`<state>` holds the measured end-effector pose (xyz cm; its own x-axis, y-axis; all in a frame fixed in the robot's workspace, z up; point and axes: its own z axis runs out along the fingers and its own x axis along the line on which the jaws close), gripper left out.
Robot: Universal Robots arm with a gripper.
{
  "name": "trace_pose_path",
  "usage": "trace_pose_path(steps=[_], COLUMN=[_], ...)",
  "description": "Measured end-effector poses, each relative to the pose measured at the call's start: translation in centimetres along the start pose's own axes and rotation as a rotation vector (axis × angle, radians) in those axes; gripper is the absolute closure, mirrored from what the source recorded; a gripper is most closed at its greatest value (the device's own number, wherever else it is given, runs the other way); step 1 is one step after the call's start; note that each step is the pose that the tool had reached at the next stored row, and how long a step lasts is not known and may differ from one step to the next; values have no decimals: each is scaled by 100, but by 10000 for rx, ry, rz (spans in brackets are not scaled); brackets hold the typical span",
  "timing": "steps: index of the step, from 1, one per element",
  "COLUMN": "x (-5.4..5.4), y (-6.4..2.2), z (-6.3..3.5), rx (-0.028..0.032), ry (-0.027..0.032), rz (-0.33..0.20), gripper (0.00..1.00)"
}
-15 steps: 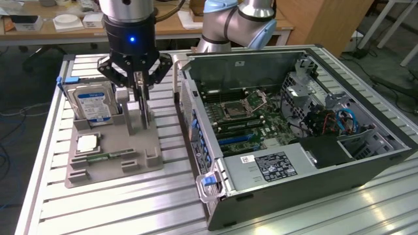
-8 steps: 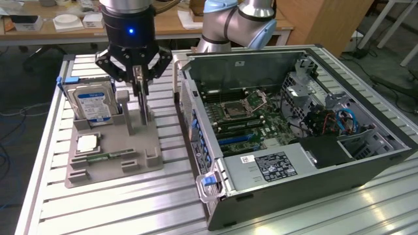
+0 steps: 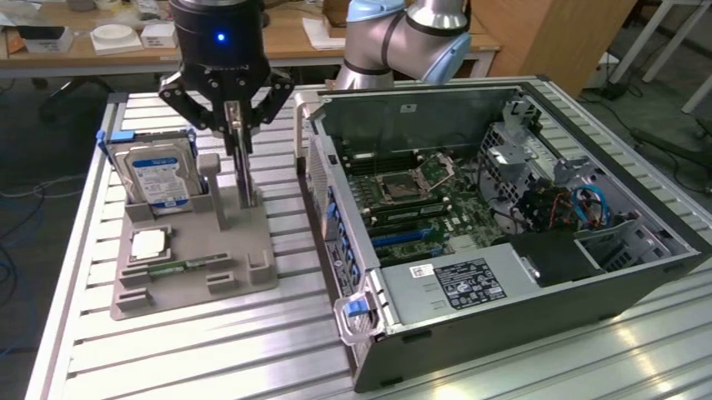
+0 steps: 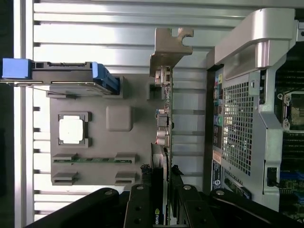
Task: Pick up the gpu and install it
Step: 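Pick up the gpu and move the gpu toward the slot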
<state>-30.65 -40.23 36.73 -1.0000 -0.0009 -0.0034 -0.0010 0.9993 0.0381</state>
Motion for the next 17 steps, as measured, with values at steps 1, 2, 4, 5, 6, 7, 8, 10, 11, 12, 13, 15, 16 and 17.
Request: trace_pose_path(steps=[1, 2, 4, 5, 6, 7, 8, 10, 11, 12, 13, 15, 16, 17], x=[0, 0, 0, 0, 0, -1, -4, -20, -31, -40, -51, -74, -85, -97], y=[1, 1, 3, 3, 4, 5, 5, 5, 6, 6, 6, 7, 8, 8], z=[-15, -32, -63, -82, -105, -117, -127, -143, -152, -163, -173, -196, -208, -220], rx=[-1, 0, 0, -1, 0, -1, -1, -2, -3, -1, -1, -1, -1, -2], ry=[-1, 0, 0, 0, 1, 0, 0, -2, -2, 1, 0, 0, 1, 1], rz=[0, 0, 0, 0, 0, -1, -1, -2, -1, -1, -1, -1, -1, 0], gripper=[74, 74, 74, 74, 74, 74, 74, 74, 74, 74, 74, 74, 74, 74])
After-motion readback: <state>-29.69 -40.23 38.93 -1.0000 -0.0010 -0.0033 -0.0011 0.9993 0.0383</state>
